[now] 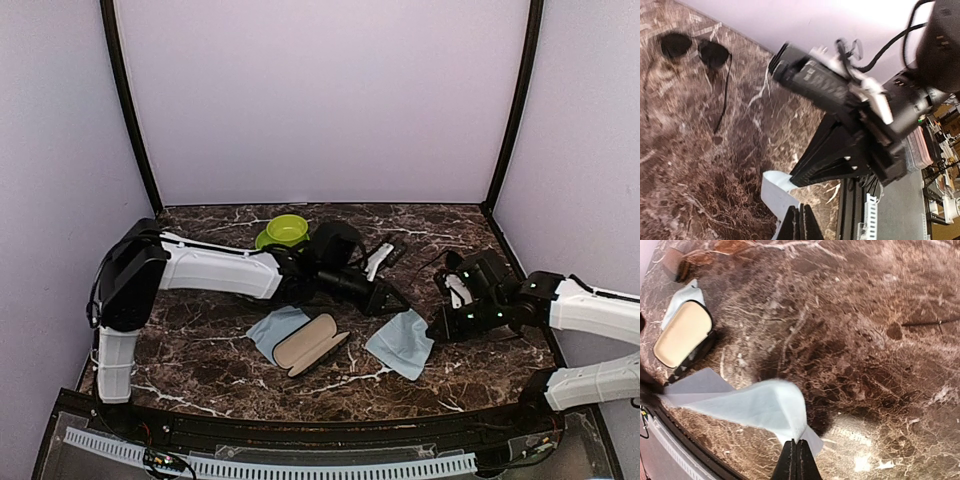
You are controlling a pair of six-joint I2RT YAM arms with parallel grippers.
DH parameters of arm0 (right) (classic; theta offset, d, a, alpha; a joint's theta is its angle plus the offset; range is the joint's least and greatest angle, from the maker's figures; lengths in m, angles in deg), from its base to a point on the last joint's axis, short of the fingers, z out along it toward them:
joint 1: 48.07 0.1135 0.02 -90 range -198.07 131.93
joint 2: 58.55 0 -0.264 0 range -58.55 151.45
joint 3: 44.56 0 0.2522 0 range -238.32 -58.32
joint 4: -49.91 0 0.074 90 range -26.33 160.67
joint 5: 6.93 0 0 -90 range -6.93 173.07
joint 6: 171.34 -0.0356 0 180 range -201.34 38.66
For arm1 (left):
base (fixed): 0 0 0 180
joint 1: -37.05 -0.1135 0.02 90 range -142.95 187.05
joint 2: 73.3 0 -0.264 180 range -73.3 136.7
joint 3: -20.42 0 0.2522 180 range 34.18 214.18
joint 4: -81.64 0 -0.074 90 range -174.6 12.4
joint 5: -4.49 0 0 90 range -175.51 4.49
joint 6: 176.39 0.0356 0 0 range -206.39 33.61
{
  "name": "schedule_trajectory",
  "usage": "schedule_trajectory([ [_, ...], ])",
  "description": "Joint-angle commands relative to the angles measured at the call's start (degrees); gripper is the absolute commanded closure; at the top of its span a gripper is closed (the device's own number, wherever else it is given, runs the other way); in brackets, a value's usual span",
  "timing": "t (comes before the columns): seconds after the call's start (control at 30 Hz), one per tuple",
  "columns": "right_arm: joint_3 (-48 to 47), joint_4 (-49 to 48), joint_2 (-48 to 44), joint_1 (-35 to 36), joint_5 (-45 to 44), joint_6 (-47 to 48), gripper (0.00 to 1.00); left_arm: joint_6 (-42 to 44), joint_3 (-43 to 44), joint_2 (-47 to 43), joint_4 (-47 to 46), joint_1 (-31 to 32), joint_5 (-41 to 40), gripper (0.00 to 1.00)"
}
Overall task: Organize the sunglasses
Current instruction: Fold the glasses cleaning cloth at the corner of the board.
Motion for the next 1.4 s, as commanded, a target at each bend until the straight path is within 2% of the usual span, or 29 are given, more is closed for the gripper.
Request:
schedule_trajectory([
  [0.0, -6.4, 7.0, -2.4, 0.3, 2.0, 1.9, 1.00, 2.7, -4.3, -8.8, 3.3, -0.1, -3.6, 1.00],
  [0.13, -9.3, 11.8, -4.1, 2.5, 2.7, 1.9, 1.00, 3.1, -10.1, -14.5, 4.1, 0.4, -5.3, 1.00],
  [0.3, -10.9, 16.1, -4.6, 6.9, 2.1, 1.6, 1.00, 4.6, -13.5, -19.0, 7.5, 4.6, -10.6, 1.00],
  [0.67, -11.9, 20.1, -7.9, 21.2, -1.3, -4.2, 1.00, -2.0, -24.7, -28.1, 5.7, 13.7, -20.6, 1.00],
  [0.87, -10.5, 19.0, -5.4, 21.2, -6.1, -4.4, 1.00, -3.5, -26.6, -25.3, 5.3, 13.8, -22.9, 1.00],
  [1.1, -9.6, 16.4, 3.5, 20.5, -15.0, -5.2, 1.00, -1.7, -24.4, -18.2, 4.3, 10.9, -23.9, 1.00],
  [1.2, -9.7, 15.5, 7.1, 18.6, -18.9, -4.6, 1.00, -1.1, -24.4, -16.2, 1.7, 8.9, -23.8, 1.00],
  [1.37, -9.9, 10.2, 11.5, 13.7, -19.3, -0.5, 1.00, 1.6, -22.7, -12.4, -1.3, 6.1, -22.6, 1.00],
])
